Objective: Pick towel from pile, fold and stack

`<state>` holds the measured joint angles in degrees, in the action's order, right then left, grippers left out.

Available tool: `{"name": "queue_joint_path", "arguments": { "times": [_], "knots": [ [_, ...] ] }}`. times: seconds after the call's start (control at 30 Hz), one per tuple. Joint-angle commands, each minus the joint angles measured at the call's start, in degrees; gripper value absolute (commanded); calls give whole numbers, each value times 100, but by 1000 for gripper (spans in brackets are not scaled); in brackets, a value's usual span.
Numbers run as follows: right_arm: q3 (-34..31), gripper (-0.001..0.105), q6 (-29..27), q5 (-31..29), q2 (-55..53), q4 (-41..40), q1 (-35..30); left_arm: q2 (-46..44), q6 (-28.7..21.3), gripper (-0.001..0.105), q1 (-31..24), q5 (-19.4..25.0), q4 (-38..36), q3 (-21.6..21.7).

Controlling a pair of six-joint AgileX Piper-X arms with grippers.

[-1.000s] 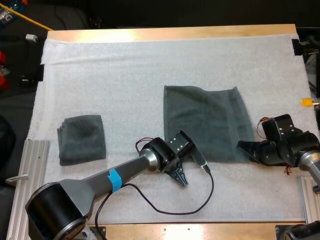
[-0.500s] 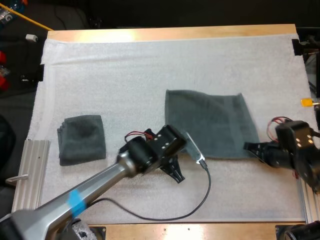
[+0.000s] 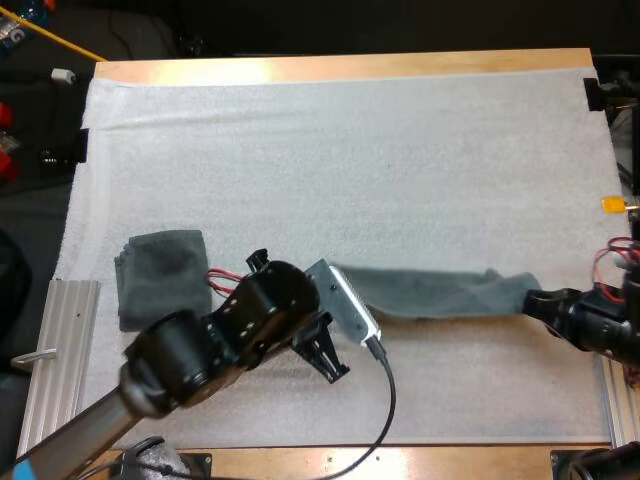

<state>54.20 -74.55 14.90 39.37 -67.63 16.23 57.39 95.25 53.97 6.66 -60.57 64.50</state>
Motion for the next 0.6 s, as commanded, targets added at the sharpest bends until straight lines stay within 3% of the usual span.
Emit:
{"name": "queue_joint_path", "arguments": {
  "times": [0.0, 0.13, 0.23, 0.4, 0.57],
  "knots": [
    [166, 0, -18, 124, -40, -264, 8, -50, 132, 0, 104, 165, -107, 132],
    [603, 0, -18, 212, -40, -864, 8, -68, 351, 0, 457, 515, -626, 563],
    [759, 0, -18, 235, -40, -1071, 8, -58, 355, 0, 536, 606, -634, 602],
    [545, 0, -18, 269, 95, -1074, 8, 210, 213, 0, 370, 773, -502, 339],
    [-45, 0, -18, 77, 664, -423, 8, 625, -77, 0, -153, 817, 400, -259]
  ]
}}
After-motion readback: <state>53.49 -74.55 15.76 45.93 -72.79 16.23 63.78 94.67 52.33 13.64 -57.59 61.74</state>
